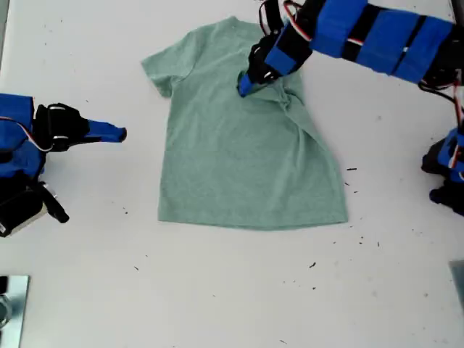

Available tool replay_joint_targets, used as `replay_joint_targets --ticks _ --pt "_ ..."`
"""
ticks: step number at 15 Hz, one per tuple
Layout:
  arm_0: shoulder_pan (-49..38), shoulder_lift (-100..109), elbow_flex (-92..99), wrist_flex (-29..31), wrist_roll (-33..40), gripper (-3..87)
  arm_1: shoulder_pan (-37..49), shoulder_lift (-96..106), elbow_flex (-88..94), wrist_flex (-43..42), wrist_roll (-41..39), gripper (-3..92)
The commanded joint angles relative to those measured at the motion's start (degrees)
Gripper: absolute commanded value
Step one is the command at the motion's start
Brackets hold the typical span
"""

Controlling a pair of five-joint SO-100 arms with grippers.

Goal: Fold t shirt

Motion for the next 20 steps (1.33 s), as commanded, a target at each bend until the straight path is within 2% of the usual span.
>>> replay_joint_targets --ticks 1,3,5,7,8,11,12,13,14,15,20 --pt "-0.7 0.4 0.6 -1.1 0.1 -0.1 -2.0 -1.8 -4.4 -1.2 1.8 21.8" --pt "-0.4 0.4 0.6 -1.1 0.1 -0.1 -2.4 5.1 -9.4 6.4 -1.0 21.8" --pt "-0.3 0.4 0.6 -1.1 0.0 -0.1 -0.7 21.6 -8.5 13.9 -4.9 21.8" --pt "-0.6 0.4 0.6 -1.1 0.0 -0.1 1.5 39.6 5.4 20.4 -5.4 21.8" --pt "-0.8 0.4 0.6 -1.1 0.0 -0.1 1.9 51.0 21.9 18.5 -4.5 22.1" --pt "-1.1 0.4 0.6 -1.1 -0.1 2.9 4.4 85.3 80.1 0.4 2.4 16.7" --pt "-1.1 0.4 0.6 -1.1 -0.1 2.7 3.6 93.5 95.2 -5.5 5.8 15.0" --pt "-1.1 0.4 0.6 -1.1 -0.1 3.7 1.2 98.3 105.0 -11.9 9.3 9.2" --pt "-1.3 0.4 0.6 -1.1 0.0 -0.1 2.4 100.6 110.5 -12.7 12.0 2.3" --pt "-1.8 0.4 0.7 -1.1 -0.1 -0.1 3.3 102.2 115.7 -16.8 11.9 2.3" --pt "-3.3 0.3 -1.1 -1.4 -0.5 -0.2 2.6 104.0 117.0 -16.3 13.4 2.3"
